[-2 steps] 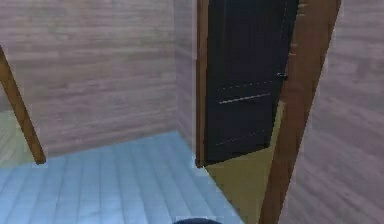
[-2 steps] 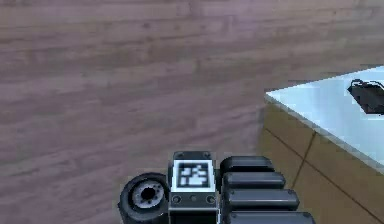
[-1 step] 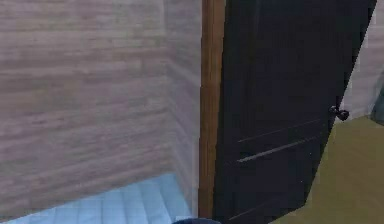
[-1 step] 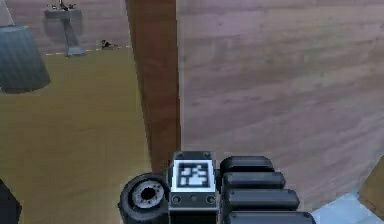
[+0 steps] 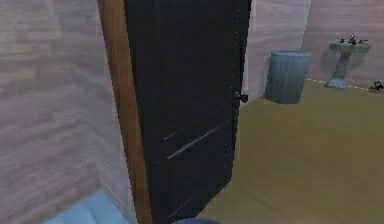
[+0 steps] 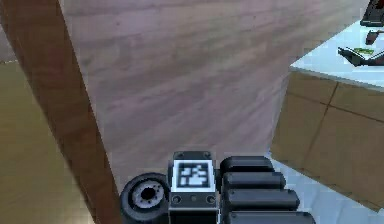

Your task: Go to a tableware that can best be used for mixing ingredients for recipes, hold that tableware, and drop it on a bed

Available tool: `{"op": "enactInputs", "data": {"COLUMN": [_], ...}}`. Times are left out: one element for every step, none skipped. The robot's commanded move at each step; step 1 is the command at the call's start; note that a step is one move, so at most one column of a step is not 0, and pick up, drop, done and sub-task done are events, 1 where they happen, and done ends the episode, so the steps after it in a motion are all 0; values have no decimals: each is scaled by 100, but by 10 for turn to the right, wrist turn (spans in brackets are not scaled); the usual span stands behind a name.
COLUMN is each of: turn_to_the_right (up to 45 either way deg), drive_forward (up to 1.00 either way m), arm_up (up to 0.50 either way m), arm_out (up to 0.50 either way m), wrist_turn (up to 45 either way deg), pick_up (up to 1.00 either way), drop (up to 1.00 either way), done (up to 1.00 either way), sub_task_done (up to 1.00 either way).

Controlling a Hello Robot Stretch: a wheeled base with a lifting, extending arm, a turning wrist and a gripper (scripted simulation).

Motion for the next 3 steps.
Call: {"op": "enactInputs", "data": {"turn_to_the_right": [0,450,120], "drive_forward": [60,0,0], "arm_up": [0,0,0], "arm_out": [0,0,0], "wrist_turn": [0,0,0], "pick_up": [0,0,0], "drop": [0,0,0], "done": [0,0,0], "sub_task_done": [0,0,0]}}
